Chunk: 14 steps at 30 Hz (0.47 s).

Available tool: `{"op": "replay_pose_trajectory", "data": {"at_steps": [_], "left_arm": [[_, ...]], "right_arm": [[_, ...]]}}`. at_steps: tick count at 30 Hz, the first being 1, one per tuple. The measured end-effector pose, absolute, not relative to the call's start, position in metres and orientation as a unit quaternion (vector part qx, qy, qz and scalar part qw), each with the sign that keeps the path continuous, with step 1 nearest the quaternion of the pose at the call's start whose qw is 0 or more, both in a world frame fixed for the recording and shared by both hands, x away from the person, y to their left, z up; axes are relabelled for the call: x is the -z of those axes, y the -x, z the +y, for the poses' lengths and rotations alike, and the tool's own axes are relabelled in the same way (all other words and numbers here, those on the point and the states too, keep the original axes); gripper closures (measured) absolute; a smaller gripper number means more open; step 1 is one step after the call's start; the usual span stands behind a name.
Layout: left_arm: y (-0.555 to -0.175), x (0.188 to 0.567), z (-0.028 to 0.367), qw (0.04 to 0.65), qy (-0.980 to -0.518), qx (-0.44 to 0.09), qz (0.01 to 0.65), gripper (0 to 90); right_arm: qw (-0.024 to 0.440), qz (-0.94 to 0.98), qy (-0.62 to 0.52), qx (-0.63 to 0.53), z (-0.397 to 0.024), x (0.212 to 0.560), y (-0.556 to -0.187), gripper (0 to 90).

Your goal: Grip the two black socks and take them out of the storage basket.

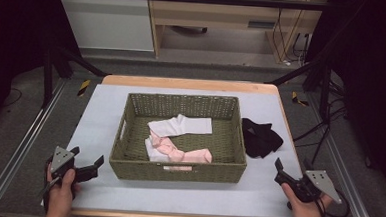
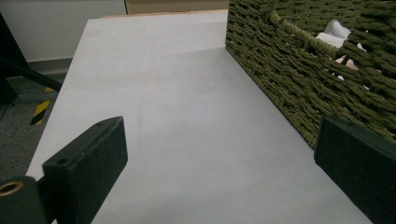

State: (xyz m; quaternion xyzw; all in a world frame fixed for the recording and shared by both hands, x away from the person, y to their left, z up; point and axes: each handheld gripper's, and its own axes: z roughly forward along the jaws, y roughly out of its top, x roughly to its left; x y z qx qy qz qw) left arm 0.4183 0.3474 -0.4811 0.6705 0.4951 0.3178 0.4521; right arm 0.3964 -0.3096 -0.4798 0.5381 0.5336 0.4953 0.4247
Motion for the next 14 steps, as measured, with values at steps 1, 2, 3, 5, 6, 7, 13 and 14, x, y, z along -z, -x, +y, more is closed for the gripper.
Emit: {"op": "replay_pose_trajectory", "data": {"at_steps": [1,2,3,5,6,7,13,14], "left_arm": [[-0.4184,0.4812,0.3479,0.454,-0.67,-0.316,0.496,2.8],[-0.4184,0.4812,0.3479,0.454,-0.67,-0.316,0.496,2.8],[-0.4191,0.4811,0.3492,0.456,-0.668,-0.31,0.5,2.8],[-0.4196,0.4811,0.3501,0.459,-0.665,-0.305,0.504,2.8],[-0.4199,0.4811,0.3506,0.458,-0.667,-0.304,0.504,2.7],[-0.4199,0.4811,0.3506,0.458,-0.667,-0.304,0.504,2.8],[-0.421,0.4811,0.3499,0.455,-0.668,-0.302,0.505,2.7],[-0.4215,0.4811,0.3502,0.455,-0.669,-0.301,0.505,2.7]], "right_arm": [[0.427,0.534,-0.544,-0.486,-0.3094,0.4861,-0.3972,6.8],[0.421,0.536,-0.545,-0.488,-0.31,0.4859,-0.3978,5.9],[0.421,0.533,-0.544,-0.492,-0.3106,0.4863,-0.3971,7.4],[0.435,0.515,-0.547,-0.496,-0.3103,0.4872,-0.3937,10.4],[0.441,0.518,-0.54,-0.496,-0.3091,0.4875,-0.3926,9.9],[0.445,0.525,-0.531,-0.494,-0.3072,0.4877,-0.3919,8.8],[0.444,0.522,-0.534,-0.495,-0.3078,0.4877,-0.3923,6.8],[0.443,0.521,-0.535,-0.496,-0.3085,0.4876,-0.3926,6.5]]}}
